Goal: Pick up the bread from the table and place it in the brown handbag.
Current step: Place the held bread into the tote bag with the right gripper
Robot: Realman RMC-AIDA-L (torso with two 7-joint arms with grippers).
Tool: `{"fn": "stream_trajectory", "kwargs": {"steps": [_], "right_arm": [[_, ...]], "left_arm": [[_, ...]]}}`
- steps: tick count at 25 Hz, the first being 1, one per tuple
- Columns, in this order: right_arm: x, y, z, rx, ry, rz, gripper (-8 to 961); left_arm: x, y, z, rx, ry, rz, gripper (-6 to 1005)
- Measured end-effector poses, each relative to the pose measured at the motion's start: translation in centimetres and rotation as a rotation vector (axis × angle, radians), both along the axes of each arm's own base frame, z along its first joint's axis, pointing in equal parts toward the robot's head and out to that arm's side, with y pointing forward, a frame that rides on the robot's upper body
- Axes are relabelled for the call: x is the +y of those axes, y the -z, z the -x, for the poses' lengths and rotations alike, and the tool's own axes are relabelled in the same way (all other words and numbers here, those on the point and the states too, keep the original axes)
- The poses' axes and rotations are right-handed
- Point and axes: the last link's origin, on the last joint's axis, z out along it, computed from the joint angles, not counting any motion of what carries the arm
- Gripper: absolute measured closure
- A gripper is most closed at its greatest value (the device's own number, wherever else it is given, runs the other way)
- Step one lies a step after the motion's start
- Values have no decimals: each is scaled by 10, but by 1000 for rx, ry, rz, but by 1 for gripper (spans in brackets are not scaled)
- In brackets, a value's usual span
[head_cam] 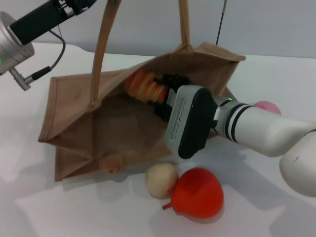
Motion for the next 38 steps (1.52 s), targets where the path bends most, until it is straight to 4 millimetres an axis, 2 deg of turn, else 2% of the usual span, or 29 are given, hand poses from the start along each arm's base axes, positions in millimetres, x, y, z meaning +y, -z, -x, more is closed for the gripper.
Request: {"fn": "stream_trajectory", "kwargs": {"steps": [1,6,11,17,22,28,32,38], "right_arm": [[1,-1,0,9,5,-5,602],[4,-4,-4,17,28,-19,417],[4,-3,-4,18,30,-17,182],[-3,0,4,42,22,7,63],[-22,4,14,110,21,45,66],[-43,1,4,173,63,55,68],[-50,-7,-3,228,91,27,68],[-61,-29,-8,373,65,-92,69]], "left_arm": [[0,0,0,0,0,0,889],[-1,0,1,-1,-2,0,889],[-2,-3,4,-12,-11,-13,888],[-4,-6,11,-14,-33,-28,888],[-4,-13,28,-7,-108,-90,888],[3,-14,58,26,-290,-167,888],[7,-11,70,60,-371,-199,888],[11,3,79,105,-426,-250,891]]}}
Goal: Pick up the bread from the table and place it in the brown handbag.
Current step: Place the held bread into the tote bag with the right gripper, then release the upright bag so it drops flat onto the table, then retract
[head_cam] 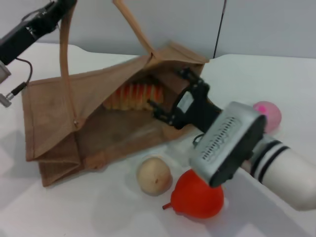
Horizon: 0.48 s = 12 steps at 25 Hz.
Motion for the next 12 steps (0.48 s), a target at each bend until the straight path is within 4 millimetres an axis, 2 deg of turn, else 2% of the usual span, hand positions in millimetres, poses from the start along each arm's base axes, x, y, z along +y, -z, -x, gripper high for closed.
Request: {"fn": "stream_trajectory", "kwargs": {"steps": [8,12], "right_arm": [[-18,-37,-15,244,-100,-278,70],[-22,-52,-30,370,-119,-323,71]], "left_arm": [[4,25,4,96,-28,-72,887],[9,38,6,144,-65,-128,851]]}}
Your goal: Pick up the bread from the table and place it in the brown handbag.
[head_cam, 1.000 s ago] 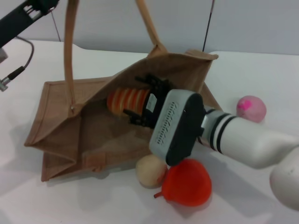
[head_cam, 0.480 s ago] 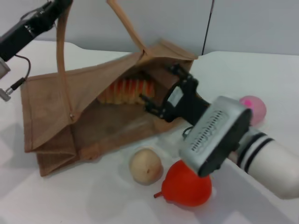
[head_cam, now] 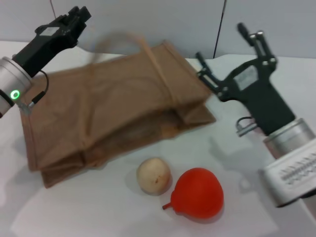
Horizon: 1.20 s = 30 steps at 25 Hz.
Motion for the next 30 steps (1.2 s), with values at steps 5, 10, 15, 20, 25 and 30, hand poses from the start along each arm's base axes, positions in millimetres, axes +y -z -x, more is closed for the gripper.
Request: {"fn": "stream_trajectory", "kwargs": {"steps": [5,10,15,20,25,30], "right_arm": [[-1,-14,-15,108,-9,-6,71],[0,-22,-25,159,3,-28,72],[5,-30,-39,215,74,-50,73],[10,-40,-56,292,164,-67,73],[14,-44,-65,321,224,-91,73],[15,-45,-67,327,237,-97,73]], "left_arm": [[0,6,7,5,-71,-132,764],[-7,8,14,23,-122,-251,632],[-15,13,19,104,-173,-368,438],[-19,21,18,227,-209,-466,370],[-21,24,17,287,-237,-513,370],[-22,26,17,295,-233,-509,370]]}}
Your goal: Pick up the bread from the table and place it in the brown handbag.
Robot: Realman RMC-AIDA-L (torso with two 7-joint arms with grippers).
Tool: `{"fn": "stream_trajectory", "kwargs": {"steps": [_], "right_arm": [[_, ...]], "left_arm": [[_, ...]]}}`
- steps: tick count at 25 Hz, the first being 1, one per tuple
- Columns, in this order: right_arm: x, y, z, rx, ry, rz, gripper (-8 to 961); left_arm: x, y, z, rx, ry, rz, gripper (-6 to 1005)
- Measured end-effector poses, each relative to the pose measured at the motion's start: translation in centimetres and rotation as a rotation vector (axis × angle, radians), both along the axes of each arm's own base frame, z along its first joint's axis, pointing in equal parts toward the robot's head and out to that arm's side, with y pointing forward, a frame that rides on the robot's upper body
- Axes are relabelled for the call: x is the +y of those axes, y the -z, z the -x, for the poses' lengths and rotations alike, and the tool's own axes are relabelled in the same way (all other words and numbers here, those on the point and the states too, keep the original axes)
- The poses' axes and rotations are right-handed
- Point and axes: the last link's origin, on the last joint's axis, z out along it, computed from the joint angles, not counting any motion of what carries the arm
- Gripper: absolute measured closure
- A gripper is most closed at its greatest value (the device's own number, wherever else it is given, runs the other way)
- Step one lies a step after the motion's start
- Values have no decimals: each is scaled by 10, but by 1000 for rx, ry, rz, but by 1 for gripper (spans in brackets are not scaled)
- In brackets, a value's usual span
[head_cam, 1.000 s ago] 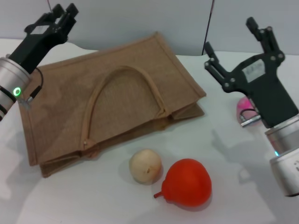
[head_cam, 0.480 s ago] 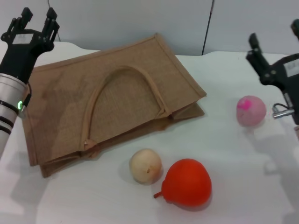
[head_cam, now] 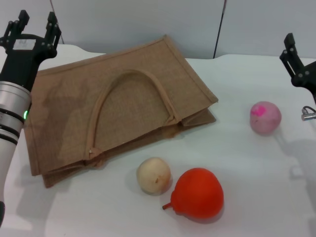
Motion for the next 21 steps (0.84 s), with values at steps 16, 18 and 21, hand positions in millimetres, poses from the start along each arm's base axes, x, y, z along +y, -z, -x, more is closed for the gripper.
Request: {"fn": "stream_trajectory", "kwargs": {"steps": [16,18,21], "right_arm": [[1,-1,-2,-6,4,-2,73],[1,-1,-2,-6,4,-2,73],[1,-1,-2,-6,4,-1,73]], "left_arm": [[4,4,0,10,-15,27,370],[4,4,0,10,-15,27,370],[4,4,0,11,-16,28,370]]}}
